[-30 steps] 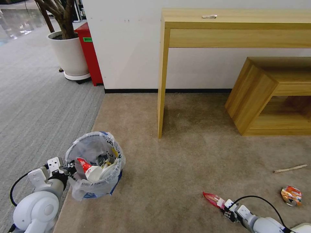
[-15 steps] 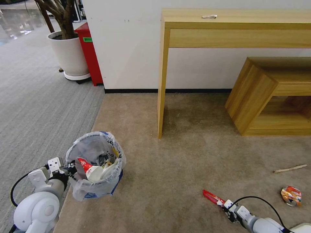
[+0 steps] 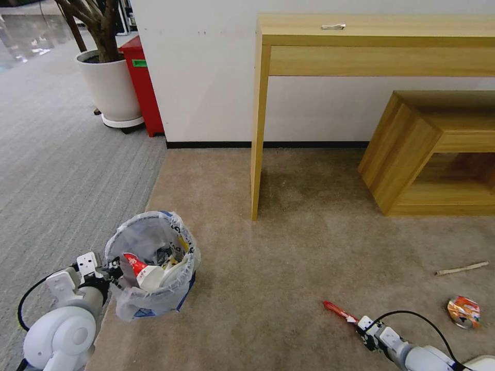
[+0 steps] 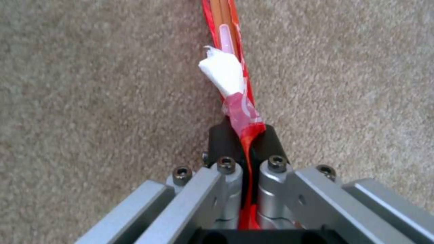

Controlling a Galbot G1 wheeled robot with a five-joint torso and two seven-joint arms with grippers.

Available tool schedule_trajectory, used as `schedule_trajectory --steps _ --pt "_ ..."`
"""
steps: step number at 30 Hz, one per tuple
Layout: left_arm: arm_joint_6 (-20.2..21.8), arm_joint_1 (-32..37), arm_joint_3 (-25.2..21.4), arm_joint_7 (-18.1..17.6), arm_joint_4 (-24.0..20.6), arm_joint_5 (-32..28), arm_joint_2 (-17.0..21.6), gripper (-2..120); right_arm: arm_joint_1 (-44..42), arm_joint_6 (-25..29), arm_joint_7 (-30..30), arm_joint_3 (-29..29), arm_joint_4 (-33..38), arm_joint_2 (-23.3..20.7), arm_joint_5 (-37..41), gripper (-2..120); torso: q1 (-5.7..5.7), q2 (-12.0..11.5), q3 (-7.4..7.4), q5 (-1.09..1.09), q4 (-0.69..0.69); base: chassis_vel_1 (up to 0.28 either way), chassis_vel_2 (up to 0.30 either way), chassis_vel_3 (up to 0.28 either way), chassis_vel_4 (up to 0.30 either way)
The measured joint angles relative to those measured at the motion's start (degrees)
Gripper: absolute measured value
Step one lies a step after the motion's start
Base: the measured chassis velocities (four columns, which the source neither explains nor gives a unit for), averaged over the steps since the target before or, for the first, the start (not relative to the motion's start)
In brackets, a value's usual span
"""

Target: Pick up the trash bin and place the garbage on the floor into it.

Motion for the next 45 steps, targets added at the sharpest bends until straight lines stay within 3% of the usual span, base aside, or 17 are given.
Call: schedule_trajectory --steps 13,19,24,37,39,45 --pt "0.02 0.63 -0.22 0.05 -0.14 0.69 -0.16 0 -1.31 2.69 0.44 3.95 2.54 -1.21 0.43 0 0.0 0.0 0.0 0.0 0.0 0.0 0.0 0.0 0.0" --pt "0.01 0.72 -0.07 0.2 -0.25 1.1 -0.27 0 -2.69 8.23 -0.95 9.03 5.5 -1.55 1.44 0 0.0 0.0 0.0 0.0 0.0 0.0 0.0 0.0 0.0" --pt "-0.01 0.75 0.11 0.29 -0.29 1.38 -0.26 0 -2.46 13.91 -1.65 12.51 10.08 -0.41 4.65 0 -0.01 0.0 0.0 0.0 0.0 0.0 0.0 0.0 0.0" --pt "-0.04 1.04 0.61 0.47 -0.94 1.69 -0.24 0 1.58 18.52 -2.26 15.4 18.3 3.14 11.14 0 -0.01 0.0 0.0 0.0 0.0 0.0 0.0 0.0 0.0" --pt "-0.07 1.15 0.76 0.67 -1.32 1.72 -0.19 0 3.65 22.21 -5.34 15.91 21.7 3.74 14.33 0 -0.01 0.0 0.0 -0.01 0.01 0.0 0.0 0.0 0.0" --pt "-0.07 1.07 1.54 1.19 -1.67 2.23 -0.24 0 6.22 25.46 -9.94 15.23 25.55 5.81 18.29 0 0.0 0.0 0.0 -0.01 0.01 0.0 0.0 0.0 0.0"
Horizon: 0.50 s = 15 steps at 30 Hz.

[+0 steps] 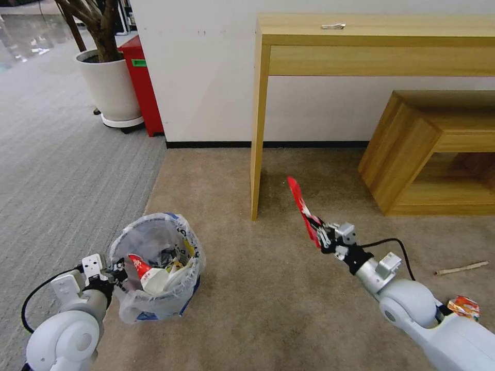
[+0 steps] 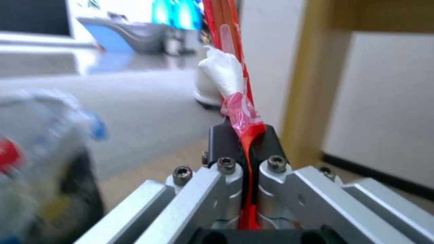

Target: Pick up the trash bin and place the garbage on the floor into it.

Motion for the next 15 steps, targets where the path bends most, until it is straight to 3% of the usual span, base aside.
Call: schedule_trajectory --steps 4,10,15 --pt "0.0 -0.01 0.44 0.38 -0.34 0.26 0.06 0 1.37 1.64 -4.58 -0.53 1.64 0.3 3.08 0 0.0 0.0 0.0 0.0 -0.01 0.0 0.0 0.0 0.0" --pt "0.14 -0.02 1.69 0.71 -0.65 1.25 0.22 0 7.3 1.2 -18.99 -2.09 2.54 -0.17 8.94 0 0.0 0.0 0.0 0.01 0.0 0.0 0.0 0.0 0.0" --pt "0.22 0.21 3.02 1.22 -1.05 2.53 0.43 0 11.7 -0.78 -23.97 -5.28 2.62 -2.18 9.69 0 0.0 0.0 0.0 0.01 -0.01 0.0 0.0 0.0 0.0"
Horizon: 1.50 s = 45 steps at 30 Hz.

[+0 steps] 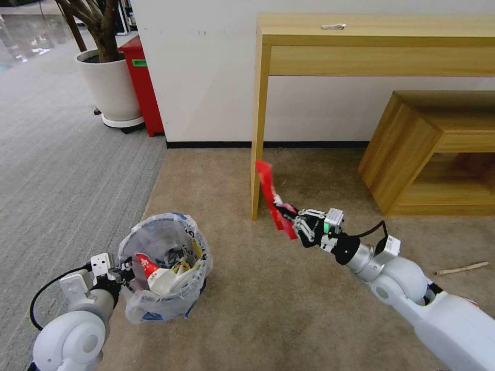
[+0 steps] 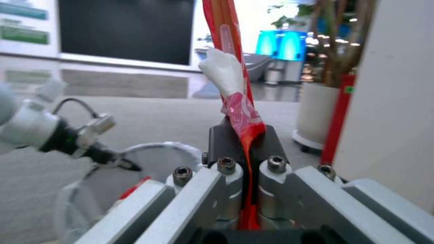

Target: Pick up the trash bin and place the garbage on the floor into it.

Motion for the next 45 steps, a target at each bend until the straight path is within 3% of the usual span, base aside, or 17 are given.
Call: schedule_trajectory --steps 4,17,36,45 --pt "0.03 0.0 0.69 0.24 -0.04 0.62 0.17 0 2.49 -0.62 -0.52 -2.33 -0.1 -0.59 0.61 0 0.0 0.0 0.0 0.0 0.0 0.0 0.0 0.0 0.0" --pt "0.04 -0.69 3.31 1.16 1.1 3.04 0.3 0 21.9 -4.18 2.25 -20.42 -3.24 0.29 2.5 0 0.0 0.0 0.01 0.0 -0.01 0.0 0.0 0.0 0.0" --pt "-0.19 -0.81 3.16 1.27 1.56 3.9 -0.4 0 45.5 -12.44 13.65 -44.96 -3.91 9.61 3.89 0 0.0 0.0 0.0 -0.02 0.01 0.0 0.0 0.0 0.0" --pt "-0.41 -0.58 2.32 1.27 1.5 3.83 -0.45 0 48.52 -13.38 15.1 -50.19 -3.94 11.78 5.95 0 0.0 0.0 0.0 -0.01 0.0 0.0 0.0 0.0 0.0"
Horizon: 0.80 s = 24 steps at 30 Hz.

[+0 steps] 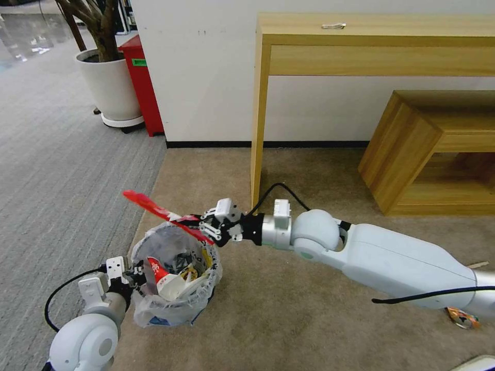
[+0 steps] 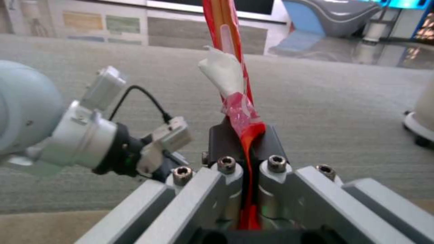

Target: Pick up the trash bin and place the garbage on the floor into it.

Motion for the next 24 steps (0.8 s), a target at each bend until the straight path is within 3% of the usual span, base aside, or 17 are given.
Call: schedule_trajectory --steps 7,24 --pt "0.0 -0.49 -0.41 -0.39 0.23 -1.46 0.41 0 0.79 -1.02 1.53 -4.47 0.46 0.31 0.95 0 0.0 0.0 0.0 0.01 0.0 0.0 0.0 0.0 0.0" --pt "1.13 -1.53 -1.63 -2.44 -0.4 -6.03 1.82 0 0.39 -1.08 2.34 -7.0 -0.08 0.93 0.43 0 0.0 0.0 0.0 0.01 0.0 0.0 0.0 0.0 0.0"
